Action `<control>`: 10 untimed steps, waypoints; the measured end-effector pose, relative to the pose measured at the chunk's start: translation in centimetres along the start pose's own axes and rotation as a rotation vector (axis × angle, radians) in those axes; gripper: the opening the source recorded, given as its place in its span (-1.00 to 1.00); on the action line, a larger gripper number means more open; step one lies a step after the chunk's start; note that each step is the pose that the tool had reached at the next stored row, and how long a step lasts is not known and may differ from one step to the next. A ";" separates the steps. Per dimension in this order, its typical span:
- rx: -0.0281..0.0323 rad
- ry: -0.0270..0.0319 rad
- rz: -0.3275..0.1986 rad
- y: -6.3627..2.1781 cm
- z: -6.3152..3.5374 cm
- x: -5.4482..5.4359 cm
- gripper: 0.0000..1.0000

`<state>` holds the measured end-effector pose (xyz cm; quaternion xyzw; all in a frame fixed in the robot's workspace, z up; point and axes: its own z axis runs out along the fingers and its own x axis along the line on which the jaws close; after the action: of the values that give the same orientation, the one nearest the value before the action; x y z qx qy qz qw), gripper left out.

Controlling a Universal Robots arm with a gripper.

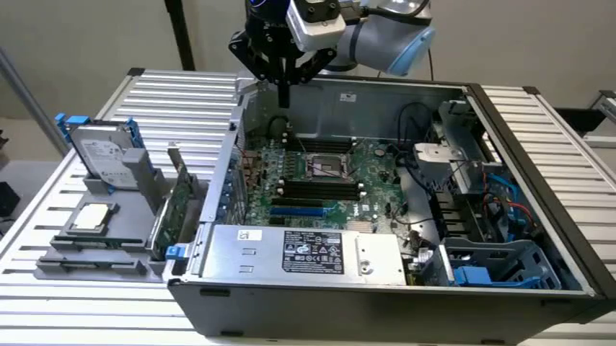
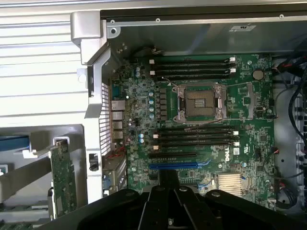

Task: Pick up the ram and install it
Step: 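Reach for the ram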

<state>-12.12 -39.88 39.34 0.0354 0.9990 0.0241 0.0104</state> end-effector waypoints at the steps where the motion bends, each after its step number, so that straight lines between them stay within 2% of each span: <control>1: 0.0000 0.0000 0.000 0.00 0.00 0.0 -1.00; 5: 0.0002 0.0001 0.000 -0.29 -0.03 0.1 -1.00; 10: 0.0001 0.0001 0.000 -1.66 -0.11 1.4 -1.00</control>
<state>-13.68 -41.44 39.35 0.0353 0.9990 0.0240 0.0103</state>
